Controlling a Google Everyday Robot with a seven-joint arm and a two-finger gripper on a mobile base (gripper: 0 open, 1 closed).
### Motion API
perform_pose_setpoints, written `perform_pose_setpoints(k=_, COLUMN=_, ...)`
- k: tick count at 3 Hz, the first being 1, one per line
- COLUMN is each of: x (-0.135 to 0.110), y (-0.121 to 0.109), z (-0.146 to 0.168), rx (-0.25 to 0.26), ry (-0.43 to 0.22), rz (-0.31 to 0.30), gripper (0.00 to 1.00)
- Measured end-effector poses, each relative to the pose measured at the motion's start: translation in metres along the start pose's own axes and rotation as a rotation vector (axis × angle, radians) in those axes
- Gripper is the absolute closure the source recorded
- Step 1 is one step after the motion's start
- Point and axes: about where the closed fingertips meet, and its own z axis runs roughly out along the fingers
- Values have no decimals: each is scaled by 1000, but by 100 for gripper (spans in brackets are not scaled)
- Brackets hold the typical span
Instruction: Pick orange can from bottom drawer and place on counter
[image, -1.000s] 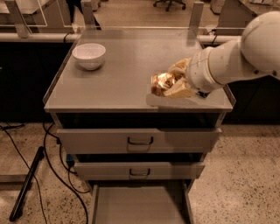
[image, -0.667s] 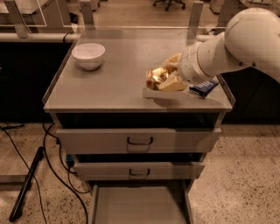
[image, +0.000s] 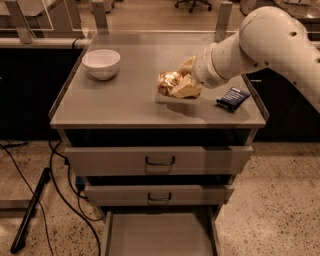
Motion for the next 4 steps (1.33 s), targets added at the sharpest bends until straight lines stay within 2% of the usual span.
perform_pose_setpoints(k=3, x=12, y=-1, z=32, rx=-71, ry=-53, rz=161, gripper=100)
perform_pose_setpoints(k=4, x=16, y=0, z=36, rx=-86, ry=-55, rz=190, gripper=100)
